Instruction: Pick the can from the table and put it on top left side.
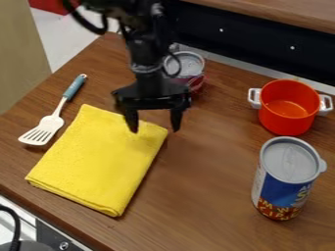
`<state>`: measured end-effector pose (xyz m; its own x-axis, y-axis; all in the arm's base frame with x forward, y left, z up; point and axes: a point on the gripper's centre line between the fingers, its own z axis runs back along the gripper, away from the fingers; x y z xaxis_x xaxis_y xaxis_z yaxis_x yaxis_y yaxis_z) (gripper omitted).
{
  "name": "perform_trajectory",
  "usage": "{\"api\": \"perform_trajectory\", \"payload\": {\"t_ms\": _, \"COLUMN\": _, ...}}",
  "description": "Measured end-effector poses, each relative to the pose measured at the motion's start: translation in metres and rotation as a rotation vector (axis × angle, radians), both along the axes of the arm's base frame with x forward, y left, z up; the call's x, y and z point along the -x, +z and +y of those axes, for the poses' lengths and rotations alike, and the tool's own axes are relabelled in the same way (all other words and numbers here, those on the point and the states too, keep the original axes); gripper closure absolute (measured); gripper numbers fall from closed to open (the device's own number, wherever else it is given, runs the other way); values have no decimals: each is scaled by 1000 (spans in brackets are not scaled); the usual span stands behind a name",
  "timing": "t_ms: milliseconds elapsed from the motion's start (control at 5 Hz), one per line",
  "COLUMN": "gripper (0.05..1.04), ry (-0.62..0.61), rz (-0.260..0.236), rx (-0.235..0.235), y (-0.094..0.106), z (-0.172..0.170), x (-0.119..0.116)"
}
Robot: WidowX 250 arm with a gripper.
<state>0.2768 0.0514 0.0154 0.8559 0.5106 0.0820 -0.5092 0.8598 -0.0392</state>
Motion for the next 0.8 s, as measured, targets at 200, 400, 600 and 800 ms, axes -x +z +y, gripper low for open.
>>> {"api": "perform_trajectory", "payload": {"t_ms": 200, "gripper": 86, "ry": -82, "rz": 27, "rx": 17, "y": -1, "z": -17, "x": 18}}
{"api": "perform_trajectory", "payload": {"t_ms": 400, "gripper": 86, "ry": -178, "rz": 73, "rx": 42, "y": -8, "z": -55, "x": 37}}
{"api": "perform_trajectory", "payload": {"t_ms": 600, "gripper": 86, "ry": -257, "rz": 86, "rx": 52, "y": -17, "z": -100, "x": 53}}
{"api": "perform_trajectory", "payload": {"t_ms": 800, "gripper": 86, "ry": -340, "rz": 50, "rx": 64, "y": -22, "z": -138, "x": 71}}
